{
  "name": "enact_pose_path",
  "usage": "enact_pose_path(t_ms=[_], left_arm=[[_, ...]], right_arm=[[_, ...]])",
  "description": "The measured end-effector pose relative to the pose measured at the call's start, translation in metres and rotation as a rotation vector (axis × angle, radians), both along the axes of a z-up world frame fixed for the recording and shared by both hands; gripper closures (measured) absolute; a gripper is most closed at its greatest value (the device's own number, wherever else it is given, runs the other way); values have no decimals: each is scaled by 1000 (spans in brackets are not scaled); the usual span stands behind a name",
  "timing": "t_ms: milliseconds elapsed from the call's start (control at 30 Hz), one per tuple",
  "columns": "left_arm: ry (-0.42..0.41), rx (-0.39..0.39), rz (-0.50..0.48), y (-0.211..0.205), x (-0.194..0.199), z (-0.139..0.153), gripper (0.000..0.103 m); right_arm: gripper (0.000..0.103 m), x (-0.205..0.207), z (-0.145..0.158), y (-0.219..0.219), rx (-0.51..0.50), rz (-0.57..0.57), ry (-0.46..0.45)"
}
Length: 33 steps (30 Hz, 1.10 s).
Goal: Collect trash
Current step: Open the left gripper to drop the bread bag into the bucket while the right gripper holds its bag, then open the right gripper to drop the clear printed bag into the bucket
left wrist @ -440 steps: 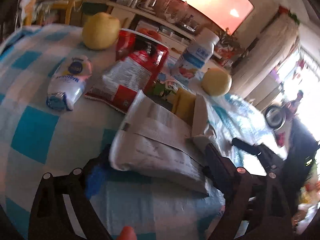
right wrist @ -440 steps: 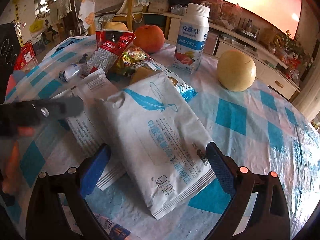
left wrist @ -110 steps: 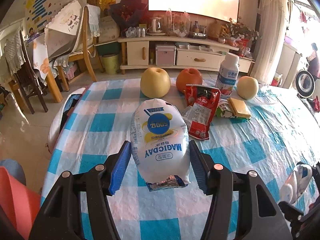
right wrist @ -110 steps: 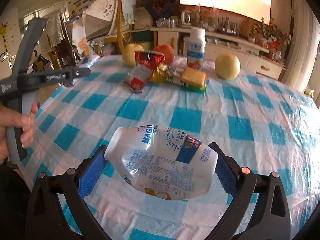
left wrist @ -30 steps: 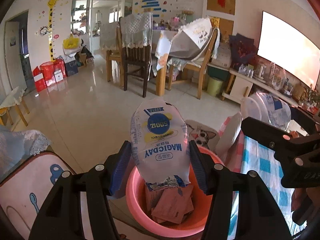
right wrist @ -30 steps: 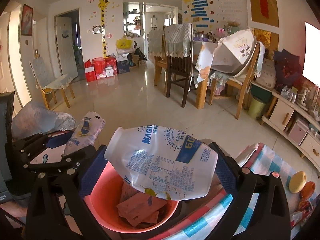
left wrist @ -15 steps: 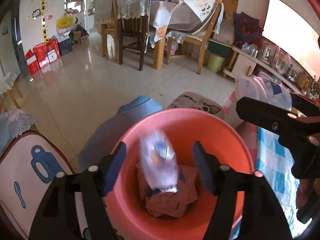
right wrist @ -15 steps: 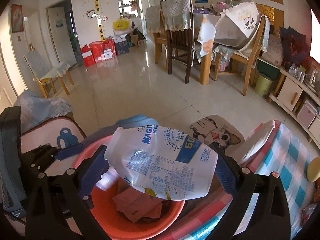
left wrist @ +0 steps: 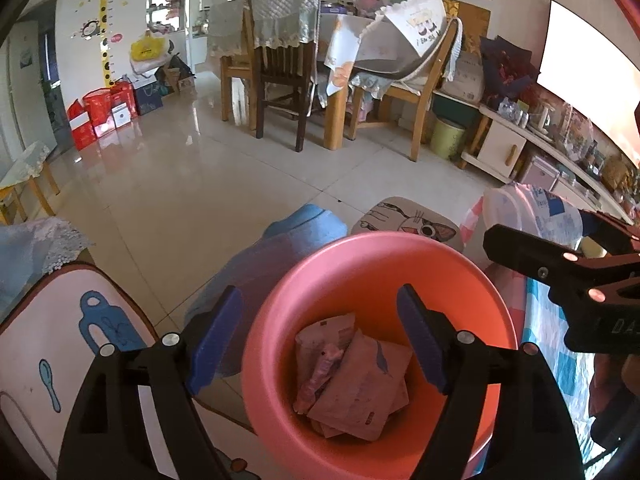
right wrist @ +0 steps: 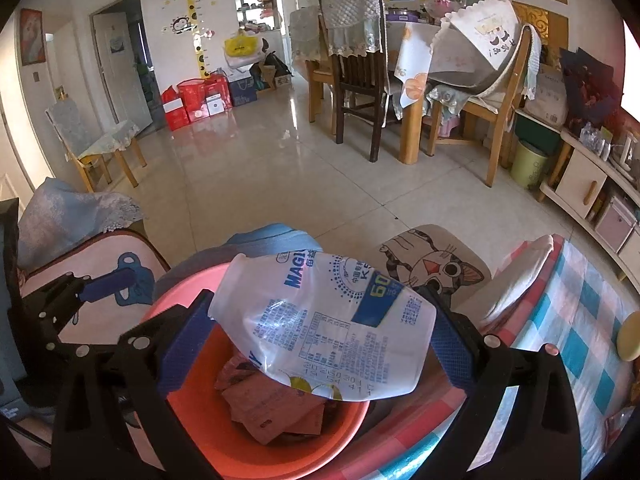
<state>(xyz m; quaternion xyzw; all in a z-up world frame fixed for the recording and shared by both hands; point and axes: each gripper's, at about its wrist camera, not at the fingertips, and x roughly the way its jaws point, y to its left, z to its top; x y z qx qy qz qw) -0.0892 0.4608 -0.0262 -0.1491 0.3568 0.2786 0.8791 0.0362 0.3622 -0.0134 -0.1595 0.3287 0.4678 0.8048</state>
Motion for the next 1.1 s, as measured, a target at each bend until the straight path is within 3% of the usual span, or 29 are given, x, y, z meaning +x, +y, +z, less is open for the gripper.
enact_pose_path(t_ms=[167, 400, 633, 767, 1100], left_arm=[[-14, -3, 23, 7, -9, 5, 23], [-26, 0, 41, 13, -16, 8, 23], [-31, -2, 45, 16, -18, 8, 23], [-31, -1, 43, 15, -19, 8, 23], [-37, 11, 57, 19, -25, 11, 23]], right_arm=[[4, -6, -1, 4, -11, 9, -22], [4, -12, 4, -1, 68, 1, -17], [4, -16, 5, -1, 49, -6, -36], [4, -19, 2, 3, 24, 36, -11], [4, -18, 0, 0, 80, 25, 16]])
